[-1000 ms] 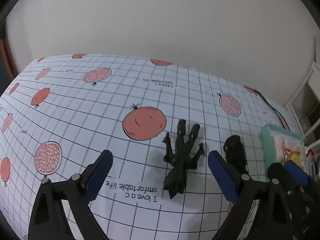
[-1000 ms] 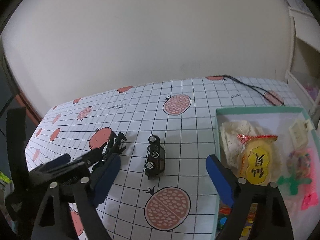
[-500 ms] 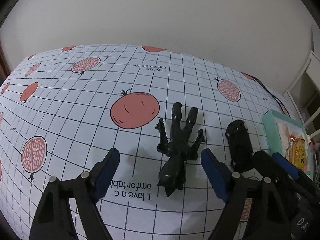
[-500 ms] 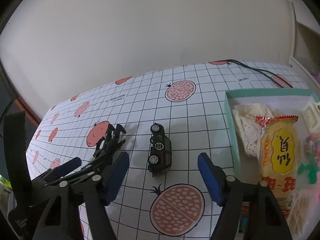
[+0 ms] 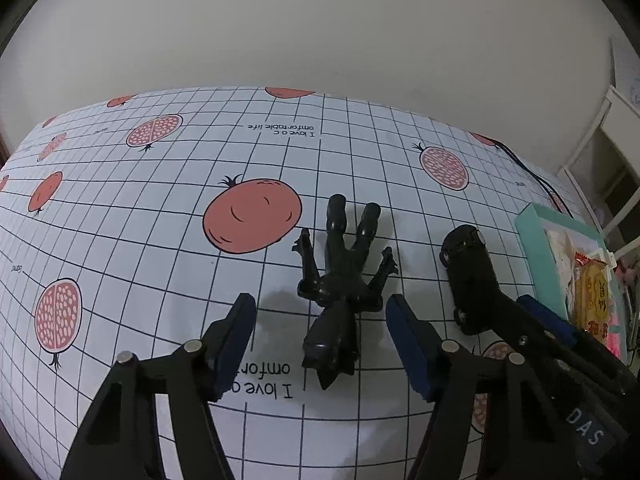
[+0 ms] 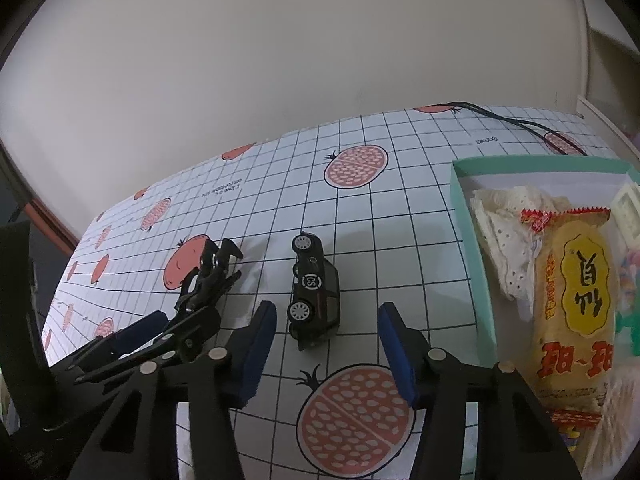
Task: Organize objects
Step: 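Grasp the black action figure with the left tool while the right tool grasps the black toy car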
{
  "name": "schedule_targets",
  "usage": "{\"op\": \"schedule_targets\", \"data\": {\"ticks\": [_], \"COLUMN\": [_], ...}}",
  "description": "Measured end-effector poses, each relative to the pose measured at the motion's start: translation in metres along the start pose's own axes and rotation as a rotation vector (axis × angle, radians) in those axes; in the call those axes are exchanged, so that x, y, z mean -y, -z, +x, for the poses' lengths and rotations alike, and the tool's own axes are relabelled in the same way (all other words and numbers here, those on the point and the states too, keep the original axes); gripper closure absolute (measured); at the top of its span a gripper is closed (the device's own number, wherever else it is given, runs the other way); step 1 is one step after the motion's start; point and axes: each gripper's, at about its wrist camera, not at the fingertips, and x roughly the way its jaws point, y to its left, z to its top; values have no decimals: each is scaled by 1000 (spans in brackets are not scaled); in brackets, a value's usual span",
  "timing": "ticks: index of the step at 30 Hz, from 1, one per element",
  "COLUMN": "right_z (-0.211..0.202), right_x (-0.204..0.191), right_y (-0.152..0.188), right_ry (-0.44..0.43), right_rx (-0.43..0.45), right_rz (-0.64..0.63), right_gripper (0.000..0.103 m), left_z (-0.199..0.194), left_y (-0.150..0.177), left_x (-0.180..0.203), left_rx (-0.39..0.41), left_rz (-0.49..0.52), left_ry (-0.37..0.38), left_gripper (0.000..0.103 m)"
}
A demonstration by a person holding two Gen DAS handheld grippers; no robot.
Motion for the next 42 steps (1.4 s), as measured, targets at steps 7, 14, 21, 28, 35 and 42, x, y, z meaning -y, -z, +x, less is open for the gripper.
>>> {"op": "schedule_targets", "data": {"ticks": [7,14,21,28,35,42], "right_z": [7,9,12,14,14,14], "right_x": [1,-2,-6,-7,-6,-6], "right_y": [3,3,3,3,3,3], "right_ry": [-1,-2,-2,10,11,8], "right_rx": [-13,-10,-1,4,6,2], "right_rz": [12,15,4,-13,-9,-6], "right_gripper": [49,54,55,62,74,74], "left_z": [0,1,1,2,1,2], "left_y": [2,3,3,8,13,13], "left_x": [0,1,-2,-1,-4,-6], "left_rx": [-7,-11,-14,-18,-21,-24], "left_rz": [5,9,17,46,56,63], "left_ry": [2,9,17,30,36,28], "left_gripper": [41,44,51,56,61,75]}}
